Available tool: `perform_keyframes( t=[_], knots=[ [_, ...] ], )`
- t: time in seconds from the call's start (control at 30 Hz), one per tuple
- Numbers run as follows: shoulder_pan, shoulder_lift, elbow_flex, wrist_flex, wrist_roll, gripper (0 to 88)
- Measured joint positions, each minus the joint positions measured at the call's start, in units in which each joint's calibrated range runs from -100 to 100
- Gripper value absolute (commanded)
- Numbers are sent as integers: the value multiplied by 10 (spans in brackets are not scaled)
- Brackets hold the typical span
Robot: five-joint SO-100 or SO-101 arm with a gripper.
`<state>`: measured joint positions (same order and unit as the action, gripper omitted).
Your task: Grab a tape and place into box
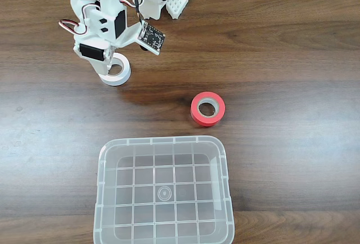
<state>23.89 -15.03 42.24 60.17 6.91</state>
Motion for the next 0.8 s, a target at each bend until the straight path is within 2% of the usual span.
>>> perform_keyframes(
  t=[0.1, 0.4, 0.73, 0.8],
  knots=[
    [-3, 0, 0, 0, 0, 273],
    [-4, 6, 11, -25, 22, 272],
    [2, 99, 12, -37, 33, 271],
    [2, 113, 12, -37, 33, 249]
  ],
)
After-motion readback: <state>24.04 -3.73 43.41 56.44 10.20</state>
